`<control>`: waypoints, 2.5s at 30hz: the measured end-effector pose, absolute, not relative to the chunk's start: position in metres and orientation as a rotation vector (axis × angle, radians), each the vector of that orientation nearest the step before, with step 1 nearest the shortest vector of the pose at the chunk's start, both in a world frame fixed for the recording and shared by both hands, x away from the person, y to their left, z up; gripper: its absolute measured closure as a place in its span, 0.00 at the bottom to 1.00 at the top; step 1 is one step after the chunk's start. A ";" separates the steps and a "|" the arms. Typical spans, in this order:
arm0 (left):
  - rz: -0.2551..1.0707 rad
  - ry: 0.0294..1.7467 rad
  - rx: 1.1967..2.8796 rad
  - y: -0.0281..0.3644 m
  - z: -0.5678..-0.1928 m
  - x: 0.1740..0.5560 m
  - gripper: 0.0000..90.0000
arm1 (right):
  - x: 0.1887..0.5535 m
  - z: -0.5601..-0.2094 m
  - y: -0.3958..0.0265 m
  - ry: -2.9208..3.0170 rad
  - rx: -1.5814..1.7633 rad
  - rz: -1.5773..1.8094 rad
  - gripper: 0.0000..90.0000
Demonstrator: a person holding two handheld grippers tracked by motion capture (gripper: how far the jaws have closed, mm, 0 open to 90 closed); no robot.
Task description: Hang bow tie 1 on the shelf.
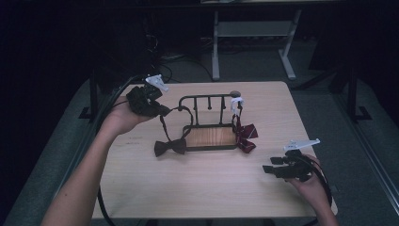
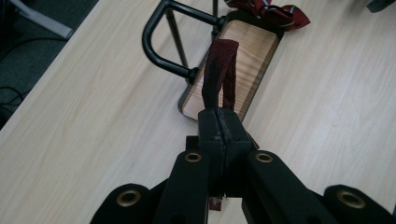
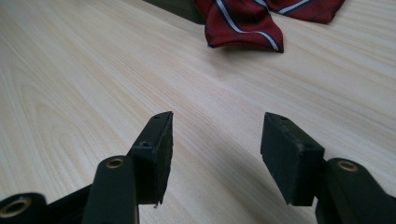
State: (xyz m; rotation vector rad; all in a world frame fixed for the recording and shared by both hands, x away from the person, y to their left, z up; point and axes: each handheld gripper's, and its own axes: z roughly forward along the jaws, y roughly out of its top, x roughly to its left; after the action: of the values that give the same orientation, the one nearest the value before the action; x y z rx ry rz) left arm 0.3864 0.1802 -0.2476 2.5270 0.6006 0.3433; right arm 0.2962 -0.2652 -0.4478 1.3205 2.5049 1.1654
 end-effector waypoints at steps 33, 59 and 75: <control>0.341 0.798 2.551 0.186 -0.266 0.432 0.99 | 0.296 -0.449 -0.267 2.509 1.314 1.163 0.49; 0.305 0.821 2.511 0.204 -0.287 0.417 0.79 | 0.295 -0.449 -0.268 2.502 1.321 1.163 0.48; 0.306 0.776 2.502 0.207 -0.293 0.396 0.74 | 0.296 -0.450 -0.272 2.494 1.339 1.152 0.46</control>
State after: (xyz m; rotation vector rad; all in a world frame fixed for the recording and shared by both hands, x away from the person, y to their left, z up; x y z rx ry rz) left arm 0.3956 0.2068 -0.2935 2.5021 0.7762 0.3059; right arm 0.2963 -0.2715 -0.4497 1.3390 2.4936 1.1523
